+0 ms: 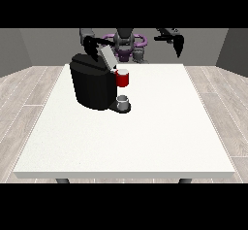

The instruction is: Insert the coffee pod into the coffee machine and close the lid

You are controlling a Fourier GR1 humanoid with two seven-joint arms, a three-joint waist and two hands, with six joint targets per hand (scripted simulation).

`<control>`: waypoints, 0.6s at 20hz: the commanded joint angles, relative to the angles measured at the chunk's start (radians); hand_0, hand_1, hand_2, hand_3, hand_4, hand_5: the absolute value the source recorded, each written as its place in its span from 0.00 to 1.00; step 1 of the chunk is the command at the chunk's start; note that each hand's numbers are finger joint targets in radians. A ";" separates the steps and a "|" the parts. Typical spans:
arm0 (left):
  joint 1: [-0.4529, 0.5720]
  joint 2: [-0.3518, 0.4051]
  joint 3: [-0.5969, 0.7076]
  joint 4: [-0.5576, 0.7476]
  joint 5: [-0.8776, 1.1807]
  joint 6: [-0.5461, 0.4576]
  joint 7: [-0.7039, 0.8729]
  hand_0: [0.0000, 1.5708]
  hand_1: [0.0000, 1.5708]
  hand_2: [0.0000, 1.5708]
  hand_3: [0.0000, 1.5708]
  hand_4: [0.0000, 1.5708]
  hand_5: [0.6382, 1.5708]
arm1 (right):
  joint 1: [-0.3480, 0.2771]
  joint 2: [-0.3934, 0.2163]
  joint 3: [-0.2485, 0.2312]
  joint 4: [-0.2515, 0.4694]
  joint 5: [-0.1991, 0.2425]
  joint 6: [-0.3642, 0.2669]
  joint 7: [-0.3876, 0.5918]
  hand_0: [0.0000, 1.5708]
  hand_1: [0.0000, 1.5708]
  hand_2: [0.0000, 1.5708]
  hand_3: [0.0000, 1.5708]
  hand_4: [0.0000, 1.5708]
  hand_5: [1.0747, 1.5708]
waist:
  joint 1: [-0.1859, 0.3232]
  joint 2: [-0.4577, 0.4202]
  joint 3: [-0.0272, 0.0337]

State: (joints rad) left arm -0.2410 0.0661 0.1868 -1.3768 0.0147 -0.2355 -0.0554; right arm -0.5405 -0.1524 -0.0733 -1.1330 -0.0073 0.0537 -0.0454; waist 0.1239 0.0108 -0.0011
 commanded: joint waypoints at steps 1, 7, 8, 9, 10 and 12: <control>-0.038 -0.031 -0.043 -0.060 -0.015 0.058 0.058 0.00 0.00 0.00 0.00 0.00 1.00 | -0.054 0.000 -0.010 0.072 0.016 -0.006 -0.019 0.00 0.00 0.00 0.00 0.00 1.00 | 0.007 0.035 0.0013; -0.047 0.052 0.023 0.009 0.031 0.015 0.001 0.00 0.00 0.00 0.00 0.00 1.00 | -0.128 -0.015 -0.024 0.083 0.017 0.005 -0.010 0.00 0.00 0.00 0.00 0.00 1.00 | 0.003 0.078 0.0011; 0.030 0.038 0.003 0.054 0.003 -0.006 -0.099 0.00 0.00 0.00 0.00 0.00 1.00 | -0.136 0.015 0.007 0.048 0.019 -0.002 0.057 0.00 0.00 0.00 0.00 0.00 1.00 | -0.004 0.056 0.0008; -0.013 -0.002 -0.051 -0.064 -0.004 0.029 -0.006 0.00 0.00 0.00 0.00 0.00 1.00 | -0.123 -0.059 -0.059 0.138 -0.003 0.053 -0.077 0.00 0.00 0.00 0.00 0.00 1.00 | 0.041 0.094 0.0015; 0.015 0.001 -0.056 -0.038 -0.026 0.039 -0.025 0.00 0.00 0.00 0.00 0.00 1.00 | -0.109 -0.003 -0.022 0.121 0.026 0.004 -0.063 0.00 0.00 0.00 0.00 0.00 1.00 | 0.024 0.072 0.0012; 0.004 0.046 -0.002 0.001 0.022 0.009 -0.019 0.00 0.00 0.00 0.00 0.00 1.00 | -0.086 0.043 0.013 0.096 0.037 -0.012 -0.053 0.00 0.00 0.00 0.00 0.00 1.00 | 0.003 0.053 0.0011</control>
State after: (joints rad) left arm -0.2468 0.0944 0.1762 -1.3772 0.0207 -0.2168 -0.0839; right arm -0.6399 -0.1464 -0.0839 -1.0732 0.0101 0.0573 -0.0965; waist 0.1249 0.0616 -0.0034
